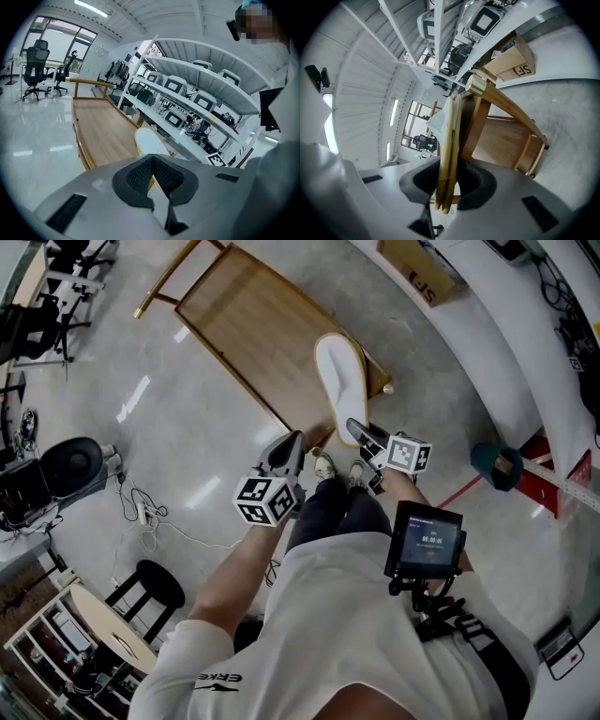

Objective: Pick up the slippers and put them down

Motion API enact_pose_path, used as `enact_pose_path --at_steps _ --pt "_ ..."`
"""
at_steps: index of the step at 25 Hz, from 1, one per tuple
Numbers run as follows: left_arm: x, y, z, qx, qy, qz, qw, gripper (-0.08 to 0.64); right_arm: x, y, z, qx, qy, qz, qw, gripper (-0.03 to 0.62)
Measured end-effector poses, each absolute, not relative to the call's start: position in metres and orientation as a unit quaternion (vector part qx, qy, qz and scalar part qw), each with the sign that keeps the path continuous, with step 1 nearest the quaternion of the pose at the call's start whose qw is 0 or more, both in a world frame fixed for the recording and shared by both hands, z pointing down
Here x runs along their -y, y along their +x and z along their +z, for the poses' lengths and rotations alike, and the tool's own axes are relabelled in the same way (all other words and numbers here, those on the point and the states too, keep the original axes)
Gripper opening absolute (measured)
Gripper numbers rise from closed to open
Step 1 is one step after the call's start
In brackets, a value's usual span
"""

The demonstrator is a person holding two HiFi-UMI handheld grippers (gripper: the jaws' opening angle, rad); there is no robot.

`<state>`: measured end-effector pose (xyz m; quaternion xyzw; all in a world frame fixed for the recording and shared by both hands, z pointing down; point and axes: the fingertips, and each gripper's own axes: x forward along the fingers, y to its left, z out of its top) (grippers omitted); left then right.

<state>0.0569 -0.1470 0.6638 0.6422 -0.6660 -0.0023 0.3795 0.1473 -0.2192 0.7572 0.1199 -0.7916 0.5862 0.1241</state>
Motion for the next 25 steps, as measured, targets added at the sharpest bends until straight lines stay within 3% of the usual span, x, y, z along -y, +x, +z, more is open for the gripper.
enact_pose_path --at_steps 7,25 --pt "0.149 0.054 0.658 0.669 0.644 -0.008 0.37 0.003 0.223 0.148 0.748 0.815 0.125 0.547 0.143 0.071" --pt "0.136 0.068 0.561 0.679 0.671 -0.069 0.29 0.003 0.222 0.172 0.579 0.896 0.13 0.421 0.053 0.071"
